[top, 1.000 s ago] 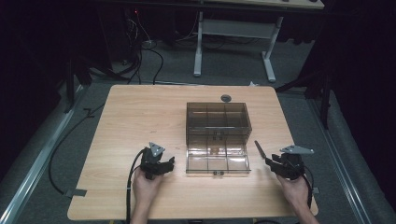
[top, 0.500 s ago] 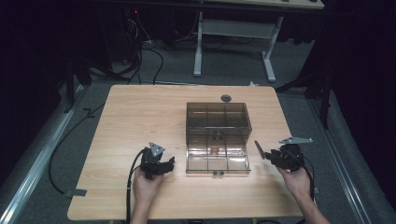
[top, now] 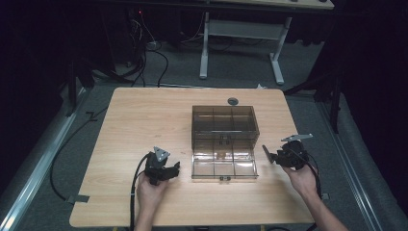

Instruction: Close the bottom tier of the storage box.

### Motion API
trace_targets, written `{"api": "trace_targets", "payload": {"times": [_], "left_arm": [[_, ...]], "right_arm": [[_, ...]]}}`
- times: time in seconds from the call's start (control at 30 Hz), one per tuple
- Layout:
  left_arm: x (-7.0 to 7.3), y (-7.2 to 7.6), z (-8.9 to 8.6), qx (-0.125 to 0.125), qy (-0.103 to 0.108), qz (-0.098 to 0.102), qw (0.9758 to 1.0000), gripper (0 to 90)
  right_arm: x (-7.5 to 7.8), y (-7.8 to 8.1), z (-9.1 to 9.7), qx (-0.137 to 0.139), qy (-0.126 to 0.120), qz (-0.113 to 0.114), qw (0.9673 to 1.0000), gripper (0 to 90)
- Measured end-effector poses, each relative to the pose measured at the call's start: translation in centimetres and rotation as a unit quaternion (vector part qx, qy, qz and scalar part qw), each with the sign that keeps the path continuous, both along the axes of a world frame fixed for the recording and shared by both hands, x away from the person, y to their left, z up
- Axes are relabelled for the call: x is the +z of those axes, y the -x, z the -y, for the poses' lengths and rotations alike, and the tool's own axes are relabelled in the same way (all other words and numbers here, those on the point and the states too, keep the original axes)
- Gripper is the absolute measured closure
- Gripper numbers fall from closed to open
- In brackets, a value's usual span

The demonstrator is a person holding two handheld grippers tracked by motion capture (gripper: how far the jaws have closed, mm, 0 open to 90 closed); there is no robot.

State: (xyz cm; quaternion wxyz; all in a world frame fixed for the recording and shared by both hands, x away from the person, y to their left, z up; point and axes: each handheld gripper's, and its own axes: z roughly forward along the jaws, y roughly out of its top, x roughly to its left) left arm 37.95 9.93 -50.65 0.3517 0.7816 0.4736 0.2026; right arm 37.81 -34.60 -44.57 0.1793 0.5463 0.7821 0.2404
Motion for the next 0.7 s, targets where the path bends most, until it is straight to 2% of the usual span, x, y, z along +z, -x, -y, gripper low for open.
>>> {"api": "trace_targets", "payload": {"times": [0.2,0.7], "left_arm": [[0.0,0.0,0.0,0.001,0.001,0.0,1.0,28.4],[0.0,0.0,0.0,0.001,0.001,0.0,1.0,28.4]], "right_arm": [[-0.2,-0.8,0.0,-0.004,0.009,-0.017,0.9998,63.8],[-0.8,-2.1,-0.2,-0.011,0.015,-0.052,0.9985,63.4]]}}
